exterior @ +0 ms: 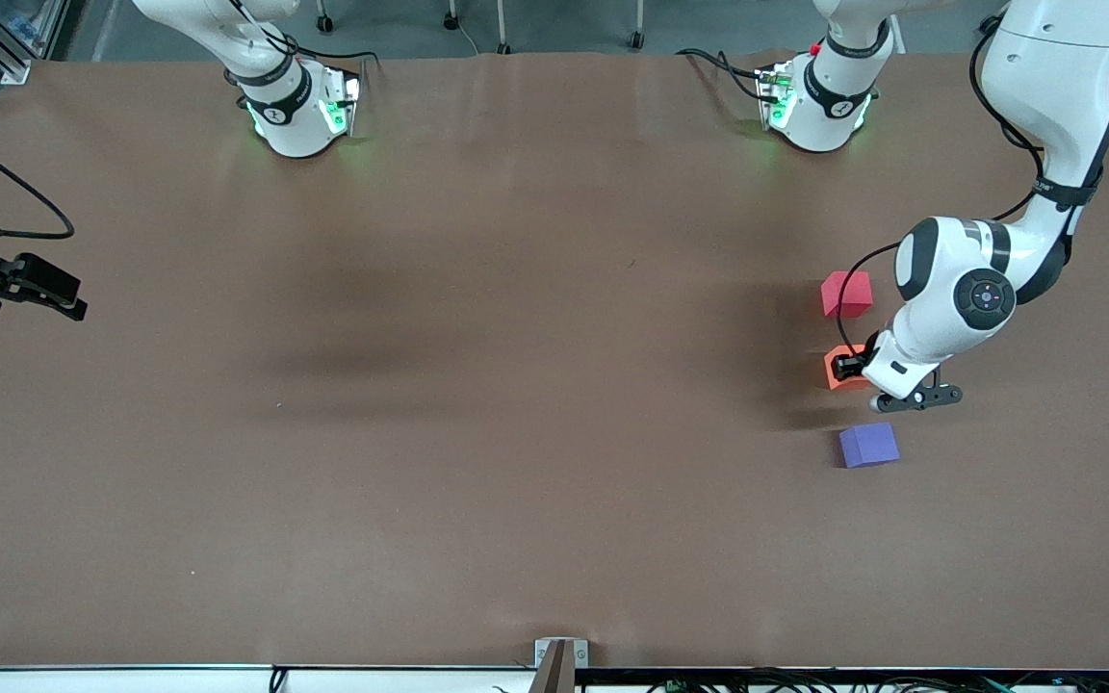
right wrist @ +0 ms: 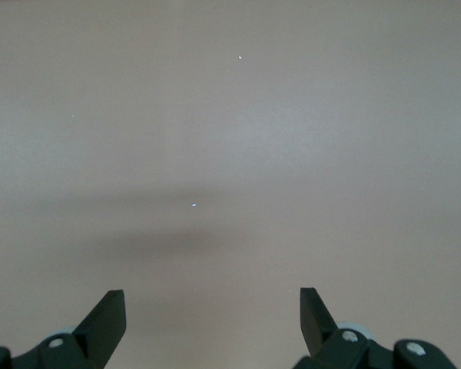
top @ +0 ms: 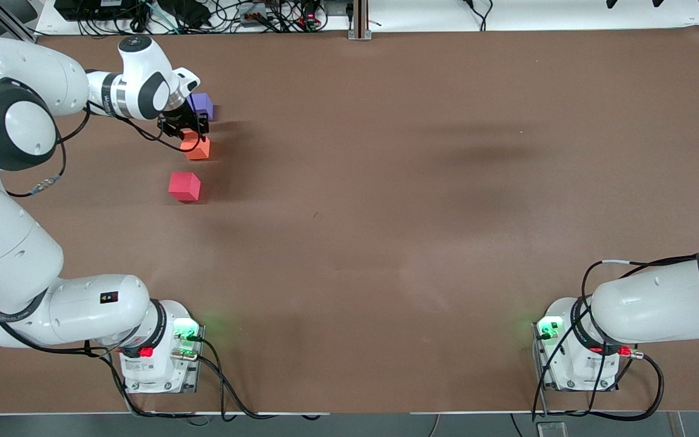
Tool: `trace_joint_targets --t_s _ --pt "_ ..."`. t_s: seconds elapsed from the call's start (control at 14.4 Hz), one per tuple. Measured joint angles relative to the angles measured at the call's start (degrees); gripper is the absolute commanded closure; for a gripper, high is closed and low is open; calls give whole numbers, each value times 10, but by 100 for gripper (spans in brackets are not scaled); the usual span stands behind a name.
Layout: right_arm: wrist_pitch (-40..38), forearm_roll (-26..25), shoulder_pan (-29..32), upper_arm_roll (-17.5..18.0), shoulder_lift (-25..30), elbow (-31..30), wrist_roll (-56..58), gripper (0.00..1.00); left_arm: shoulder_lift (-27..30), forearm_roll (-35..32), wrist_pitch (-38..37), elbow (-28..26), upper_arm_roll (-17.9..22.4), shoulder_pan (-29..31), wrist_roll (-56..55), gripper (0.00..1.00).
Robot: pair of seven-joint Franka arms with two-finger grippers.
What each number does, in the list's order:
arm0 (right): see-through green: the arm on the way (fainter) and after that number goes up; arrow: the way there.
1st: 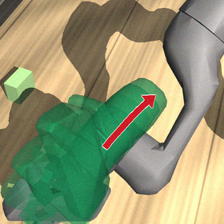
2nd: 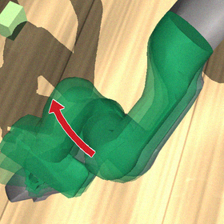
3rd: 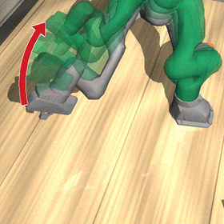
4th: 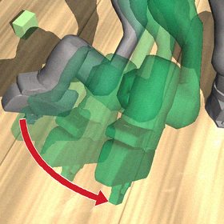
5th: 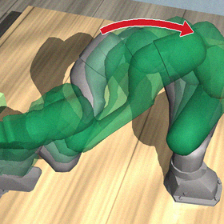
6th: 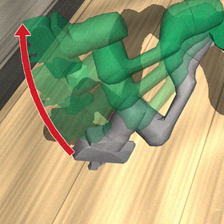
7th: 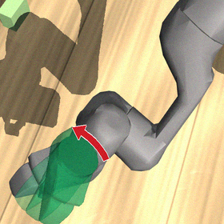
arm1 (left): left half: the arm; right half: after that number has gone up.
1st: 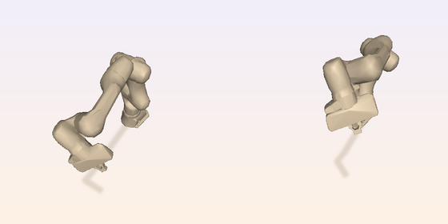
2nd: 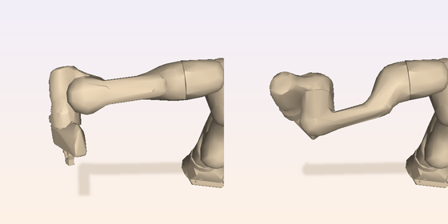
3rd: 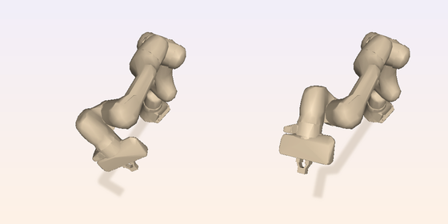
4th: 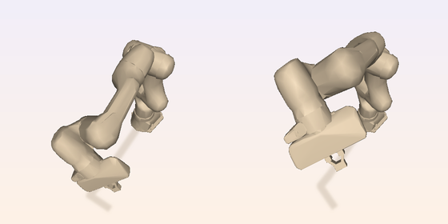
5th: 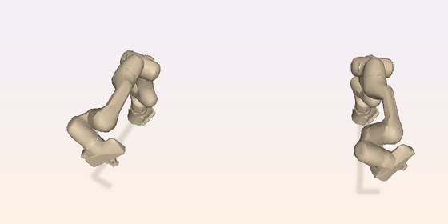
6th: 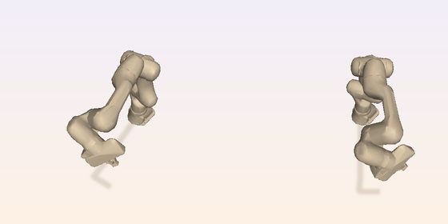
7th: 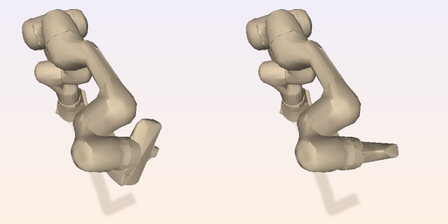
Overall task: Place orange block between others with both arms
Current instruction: 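Lower the orange cube onto the table and open the left gripper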
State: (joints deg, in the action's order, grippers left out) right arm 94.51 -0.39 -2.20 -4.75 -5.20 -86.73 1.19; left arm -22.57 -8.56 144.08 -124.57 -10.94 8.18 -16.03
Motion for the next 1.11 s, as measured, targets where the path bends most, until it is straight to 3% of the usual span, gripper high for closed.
trace_joint_targets --t_s 0.14,0.28,0.35,0.42,0.55,1.11 --pt "0 0 0 1 0 0 0 0 0 -2 2 0 0 4 0 77" --pt "0 0 -2 3 -1 0 0 0 -1 -6 4 0 0 7 0 68" --pt "0 0 -3 3 -1 0 0 0 -1 -7 4 0 0 8 0 55" --pt "0 0 -3 3 -2 0 0 0 -1 -7 5 0 0 8 0 23" --pt "1 0 -4 3 -2 0 0 0 -2 -9 5 0 0 8 0 0" --pt "1 0 -8 7 -2 8 1 0 -7 -16 13 14 -1 11 1 0"
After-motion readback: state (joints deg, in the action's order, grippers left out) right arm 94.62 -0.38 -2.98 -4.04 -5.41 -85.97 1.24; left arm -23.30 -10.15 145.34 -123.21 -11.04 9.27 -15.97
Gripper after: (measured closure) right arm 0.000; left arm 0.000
